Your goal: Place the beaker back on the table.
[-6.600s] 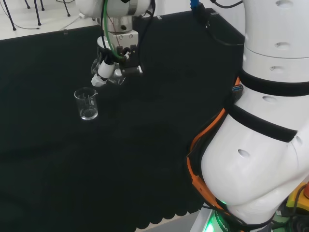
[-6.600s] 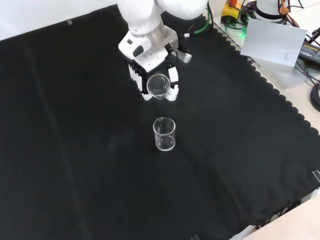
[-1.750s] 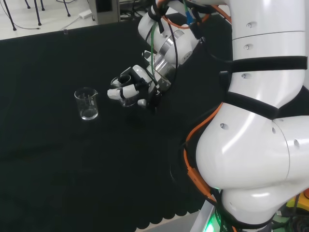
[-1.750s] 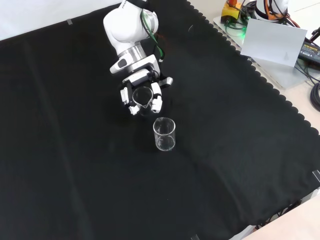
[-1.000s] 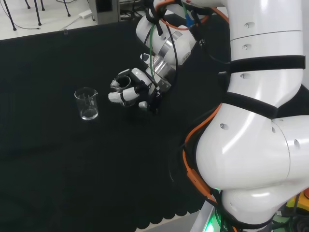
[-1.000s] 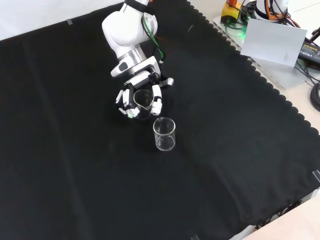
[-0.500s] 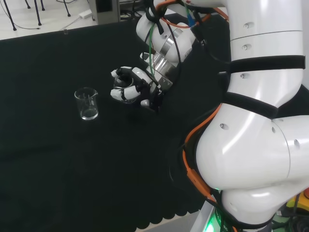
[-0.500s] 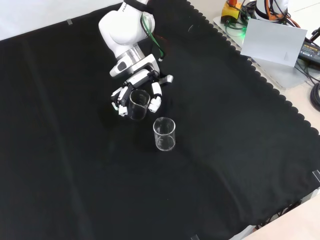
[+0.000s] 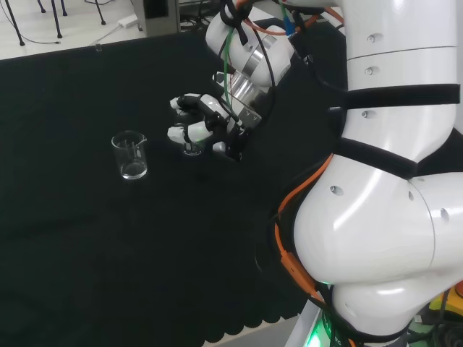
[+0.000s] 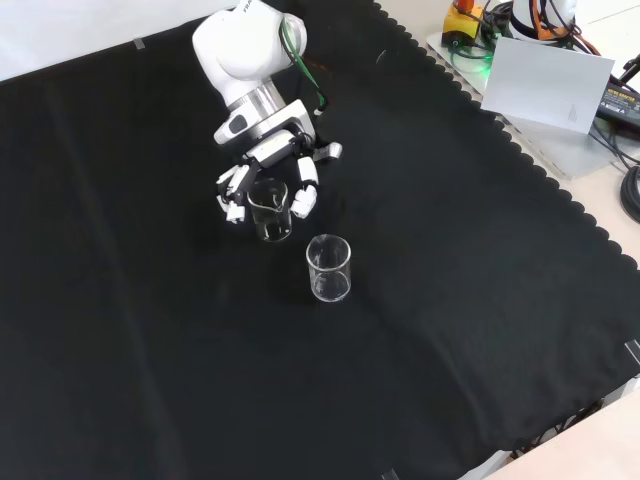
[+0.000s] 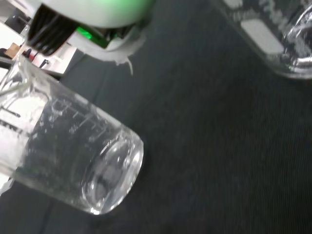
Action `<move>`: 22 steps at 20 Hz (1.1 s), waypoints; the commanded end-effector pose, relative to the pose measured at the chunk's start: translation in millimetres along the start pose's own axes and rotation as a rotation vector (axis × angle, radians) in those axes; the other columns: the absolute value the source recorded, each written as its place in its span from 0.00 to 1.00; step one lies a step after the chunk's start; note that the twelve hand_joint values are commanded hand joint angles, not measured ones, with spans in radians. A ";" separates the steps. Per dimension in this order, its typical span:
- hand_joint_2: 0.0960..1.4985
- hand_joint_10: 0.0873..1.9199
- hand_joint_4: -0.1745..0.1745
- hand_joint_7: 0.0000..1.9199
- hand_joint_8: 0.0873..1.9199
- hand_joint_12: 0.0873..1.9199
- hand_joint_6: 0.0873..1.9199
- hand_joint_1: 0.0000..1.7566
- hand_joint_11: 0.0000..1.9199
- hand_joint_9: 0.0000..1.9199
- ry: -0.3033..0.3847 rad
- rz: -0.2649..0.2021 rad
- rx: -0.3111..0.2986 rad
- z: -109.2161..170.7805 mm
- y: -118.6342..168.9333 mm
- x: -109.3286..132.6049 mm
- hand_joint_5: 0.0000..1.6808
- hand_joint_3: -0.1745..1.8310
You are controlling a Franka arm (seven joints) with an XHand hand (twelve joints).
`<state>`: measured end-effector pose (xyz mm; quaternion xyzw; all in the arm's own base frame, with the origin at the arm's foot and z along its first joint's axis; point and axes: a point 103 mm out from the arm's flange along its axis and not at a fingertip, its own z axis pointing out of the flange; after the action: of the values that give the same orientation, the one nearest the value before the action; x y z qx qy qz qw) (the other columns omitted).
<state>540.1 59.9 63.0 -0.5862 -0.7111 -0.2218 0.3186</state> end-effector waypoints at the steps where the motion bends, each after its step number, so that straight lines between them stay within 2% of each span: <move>1: 0.29 0.32 0.42 0.21 0.29 0.65 0.13 0.51 0.00 0.22 -0.016 0.019 -0.013 -15.8 3.8 2.3 0.25 0.38; 7: 0.30 0.32 0.41 0.19 0.29 0.62 0.10 0.51 0.00 0.20 -0.043 0.038 -0.033 -39.4 0.1 9.3 0.24 0.37; 14: 0.30 0.32 0.41 0.17 0.29 0.61 0.08 0.51 0.00 0.19 -0.073 0.073 -0.043 -68.0 -17.8 27.9 0.22 0.37; 17: 0.30 0.33 0.42 0.16 0.29 0.61 0.06 0.51 0.00 0.18 -0.110 0.087 -0.049 -50.9 -23.3 49.3 0.22 0.38; 18: 0.30 0.33 0.42 0.16 0.29 0.61 0.05 0.51 0.00 0.18 -0.107 0.088 -0.059 -52.9 -27.1 51.5 0.22 0.38; 22: 0.30 0.33 0.41 0.16 0.29 0.61 0.04 0.52 0.00 0.18 -0.093 0.101 -0.073 -93.3 -49.2 41.4 0.22 0.38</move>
<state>525.8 42.4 135.7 -0.6267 -0.6979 -0.2039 0.2804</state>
